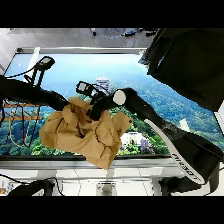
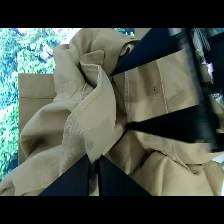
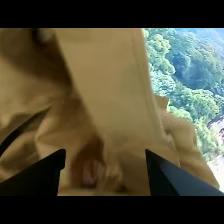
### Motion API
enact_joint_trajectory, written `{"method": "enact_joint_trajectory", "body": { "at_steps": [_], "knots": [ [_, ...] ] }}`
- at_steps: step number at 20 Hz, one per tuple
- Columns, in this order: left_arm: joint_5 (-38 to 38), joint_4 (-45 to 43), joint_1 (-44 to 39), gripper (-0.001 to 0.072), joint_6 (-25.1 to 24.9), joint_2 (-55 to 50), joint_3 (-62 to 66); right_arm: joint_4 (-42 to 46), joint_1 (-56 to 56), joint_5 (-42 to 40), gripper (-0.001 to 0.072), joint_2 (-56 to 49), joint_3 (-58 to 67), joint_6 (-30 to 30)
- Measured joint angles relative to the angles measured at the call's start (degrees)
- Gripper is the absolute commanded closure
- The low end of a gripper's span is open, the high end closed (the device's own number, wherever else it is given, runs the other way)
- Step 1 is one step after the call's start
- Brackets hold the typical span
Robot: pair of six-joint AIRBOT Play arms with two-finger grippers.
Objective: Fold the clothes and pants, and hang the long-sleeved shirts on hangers.
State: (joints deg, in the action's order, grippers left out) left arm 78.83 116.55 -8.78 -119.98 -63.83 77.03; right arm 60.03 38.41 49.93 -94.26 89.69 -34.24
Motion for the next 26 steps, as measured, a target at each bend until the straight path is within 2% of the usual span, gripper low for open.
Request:
{"method": "enact_joint_trajectory", "body": {
  "at_steps": [1,2,4,5,7,10,11,12,16,20,24,26],
  "knots": [
    [-0.02,0.04,0.00,0.0673,-0.02,0.00,0.00,-0.39,0.48,-1.09,0.0166,-0.76,0.00,-0.02],
    [-0.02,0.00,0.00,0.0672,0.00,0.00,0.00,-0.52,0.87,-2.73,0.0262,-1.55,0.00,-0.66],
    [-0.02,0.02,0.00,0.0672,0.00,0.28,0.00,-0.17,1.22,-7.41,0.0341,-2.80,0.00,-3.82],
    [-0.02,0.00,0.00,0.0673,0.00,0.63,0.00,0.24,1.27,-10.14,0.0465,-3.30,0.00,-5.53],
    [0.00,-0.55,0.00,0.0673,0.00,1.77,0.02,1.22,1.18,-14.78,0.0480,-4.04,0.00,-8.20],
    [0.00,-2.82,0.66,0.0673,0.00,4.83,0.11,3.13,-0.24,-17.25,0.0485,-4.61,0.00,-10.51],
    [-0.15,-3.21,1.07,0.0672,-0.02,6.14,0.13,3.69,-1.03,-17.62,0.0526,-4.74,0.00,-11.56],
    [-0.33,-3.37,1.44,0.0672,0.00,7.52,0.15,4.04,-1.75,-18.05,0.0663,-4.79,0.00,-12.66],
    [-1.86,-3.52,2.16,0.0672,-0.02,12.66,0.15,3.43,-3.76,-18.69,0.0680,-4.55,0.11,-16.57],
    [-2.91,-5.07,2.40,0.0672,-0.02,14.58,0.20,5.90,-4.63,-14.14,0.0680,-1.01,1.38,-18.10],
    [-7.72,-12.22,2.93,0.0673,0.00,13.70,2.75,10.78,-4.85,-8.76,0.0681,9.20,6.88,-18.53],
    [-9.84,-13.05,3.61,0.0672,-0.07,12.70,7.50,11.72,-4.81,-6.08,0.0681,14.91,11.52,-18.58]
  ]
}}
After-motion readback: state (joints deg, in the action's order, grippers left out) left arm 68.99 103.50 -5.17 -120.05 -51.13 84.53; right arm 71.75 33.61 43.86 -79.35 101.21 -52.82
